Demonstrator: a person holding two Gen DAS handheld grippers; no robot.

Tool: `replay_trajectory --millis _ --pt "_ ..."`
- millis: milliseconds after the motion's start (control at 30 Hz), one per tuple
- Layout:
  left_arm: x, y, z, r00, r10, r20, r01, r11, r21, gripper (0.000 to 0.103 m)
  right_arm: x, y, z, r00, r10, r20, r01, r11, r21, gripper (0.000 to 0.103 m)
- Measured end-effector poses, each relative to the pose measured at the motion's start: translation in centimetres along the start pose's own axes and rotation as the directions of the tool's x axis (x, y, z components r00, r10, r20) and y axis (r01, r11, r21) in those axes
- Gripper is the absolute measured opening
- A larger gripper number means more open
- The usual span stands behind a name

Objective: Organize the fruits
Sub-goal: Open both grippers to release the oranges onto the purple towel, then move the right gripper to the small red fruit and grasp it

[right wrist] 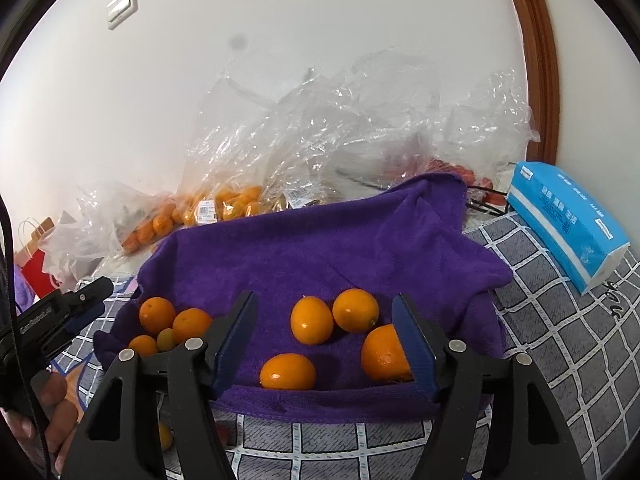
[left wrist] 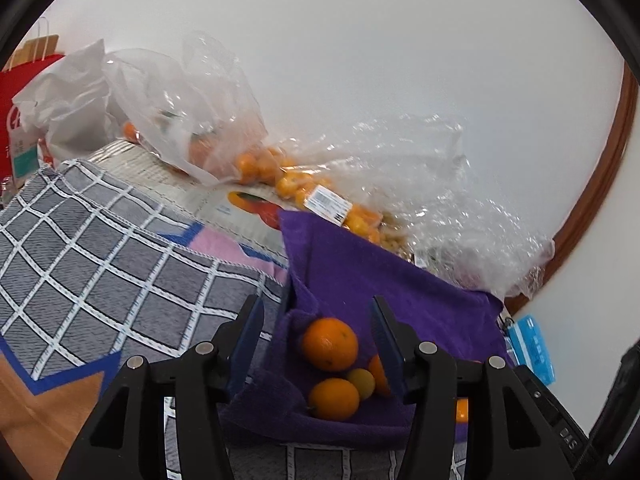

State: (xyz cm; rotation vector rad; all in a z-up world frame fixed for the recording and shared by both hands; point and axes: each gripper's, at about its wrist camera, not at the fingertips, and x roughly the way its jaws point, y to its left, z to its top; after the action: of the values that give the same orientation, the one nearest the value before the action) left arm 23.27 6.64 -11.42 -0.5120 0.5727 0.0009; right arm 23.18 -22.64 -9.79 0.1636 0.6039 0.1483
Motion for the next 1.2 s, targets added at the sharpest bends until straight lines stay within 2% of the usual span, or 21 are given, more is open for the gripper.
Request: replay_trajectory --millis 167,233,267,367,433,533,700,833,1033,1200 --pt "-0.1 0.9 0.8 0.999 0.049 0.022 -0.049 0.999 -0.01 0.052 -1.3 1.4 0.1 1.0 -0.009 0.023 0.01 0.999 -0.049 0.07" --pt "0.0 1.6 1.2 0.999 0.051 0.008 -0.05 0.998 -0.041 0.052 -1.5 2.0 0.0 1.0 -0.004 -0.008 0.003 0.998 -0.06 0.069" --pt "0.0 2.0 1.4 0.999 0.054 0.004 -0.054 0.997 -0.056 0.052 -1.5 2.2 -0.2 1.0 0.01 -0.028 -0.011 0.998 -0.059 0.065" --pt "0.1 2.9 1.8 0.995 0.096 0.004 -0.096 0.992 -0.083 0.052 -1.6 2.8 -1.5 0.994 0.061 -0.088 -0.066 0.997 -0.045 0.059" --pt "0.0 3.3 2.1 0.992 0.125 0.007 -0.123 0.988 -0.095 0.052 -1.8 3.5 -2.5 0.993 0.059 -0.107 -0.066 0.996 -0.06 0.054" --pt "-0.3 3.9 2.3 0.992 0.125 0.017 -0.122 0.985 -0.122 0.052 -2.1 4.4 -4.1 0.987 0.067 -0.145 -0.079 0.993 -0.085 0.048" --pt "-0.6 4.2 2.4 0.994 0.105 0.022 -0.1 0.984 -0.144 0.052 -1.9 6.1 -6.2 0.979 0.071 -0.189 -0.099 0.984 -0.147 0.045" --pt "-0.6 4.0 2.4 0.992 0.119 0.036 -0.114 0.985 -0.129 0.053 -0.9 6.7 -6.9 0.963 0.11 -0.245 -0.144 0.982 -0.123 0.044" --pt "-0.6 4.3 2.4 0.993 0.116 0.032 -0.11 0.984 -0.139 0.053 0.3 7.9 -7.6 0.96 0.049 -0.275 -0.103 0.977 -0.187 0.036" --pt "-0.4 4.6 2.5 0.994 0.109 0.02 -0.105 0.982 -0.156 0.053 1.1 8.8 -7.9 0.957 0.018 -0.29 -0.089 0.968 -0.233 0.035"
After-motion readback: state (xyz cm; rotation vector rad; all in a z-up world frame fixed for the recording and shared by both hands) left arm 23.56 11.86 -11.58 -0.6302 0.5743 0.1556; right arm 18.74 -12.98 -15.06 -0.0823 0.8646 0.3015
